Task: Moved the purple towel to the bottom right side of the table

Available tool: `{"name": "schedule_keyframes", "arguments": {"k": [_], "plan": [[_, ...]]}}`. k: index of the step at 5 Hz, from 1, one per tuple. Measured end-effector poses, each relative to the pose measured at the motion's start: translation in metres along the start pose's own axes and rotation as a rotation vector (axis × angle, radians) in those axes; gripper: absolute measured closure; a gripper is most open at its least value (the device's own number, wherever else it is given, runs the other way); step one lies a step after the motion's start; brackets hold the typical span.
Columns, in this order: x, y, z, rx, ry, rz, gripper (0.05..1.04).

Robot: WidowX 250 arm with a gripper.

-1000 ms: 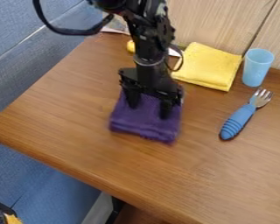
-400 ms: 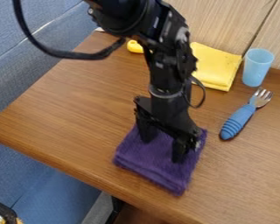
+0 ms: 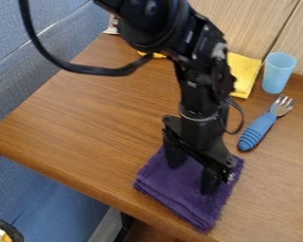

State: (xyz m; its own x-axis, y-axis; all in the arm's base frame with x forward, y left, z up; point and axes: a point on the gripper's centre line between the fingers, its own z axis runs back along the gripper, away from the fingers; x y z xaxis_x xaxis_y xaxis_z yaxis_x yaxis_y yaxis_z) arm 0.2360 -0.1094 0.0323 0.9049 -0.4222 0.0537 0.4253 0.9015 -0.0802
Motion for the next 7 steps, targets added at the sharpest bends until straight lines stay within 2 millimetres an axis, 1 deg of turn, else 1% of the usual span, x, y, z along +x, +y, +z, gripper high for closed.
{"name": "schedule_keyframes", "arguments": {"k": [1, 2, 3, 4, 7], "plan": [[0.003, -0.009, 0.001, 0.005, -0.008, -0.03, 0.083], [0.006, -0.007, 0.002, 0.02, -0.016, -0.023, 0.083], [0.008, -0.006, 0.009, 0.02, -0.034, -0.016, 0.083], [0.013, -0.004, 0.02, 0.029, -0.066, -0.003, 0.083], [0.031, -0.008, 0.078, 0.015, -0.2, 0.02, 0.083]]}}
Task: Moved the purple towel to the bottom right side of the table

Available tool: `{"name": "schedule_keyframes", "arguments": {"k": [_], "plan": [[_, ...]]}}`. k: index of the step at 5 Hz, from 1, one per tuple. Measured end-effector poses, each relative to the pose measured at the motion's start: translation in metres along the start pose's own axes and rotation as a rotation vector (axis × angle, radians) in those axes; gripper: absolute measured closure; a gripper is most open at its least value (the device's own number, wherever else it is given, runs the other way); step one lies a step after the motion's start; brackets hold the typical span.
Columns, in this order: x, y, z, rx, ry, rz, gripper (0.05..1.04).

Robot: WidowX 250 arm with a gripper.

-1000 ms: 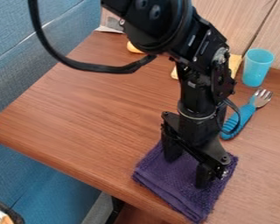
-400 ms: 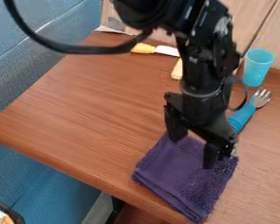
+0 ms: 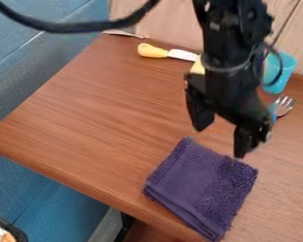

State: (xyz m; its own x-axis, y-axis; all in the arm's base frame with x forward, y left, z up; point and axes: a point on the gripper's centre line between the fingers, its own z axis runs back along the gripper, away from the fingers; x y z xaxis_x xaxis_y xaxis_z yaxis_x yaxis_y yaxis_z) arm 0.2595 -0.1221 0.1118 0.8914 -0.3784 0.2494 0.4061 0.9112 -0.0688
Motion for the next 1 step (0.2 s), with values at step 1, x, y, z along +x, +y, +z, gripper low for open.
{"name": "schedule_keyframes", "arguments": {"k": [1], "plan": [[0.0006, 0.0008, 0.0008, 0.001, -0.003, 0.003, 0.083]]}}
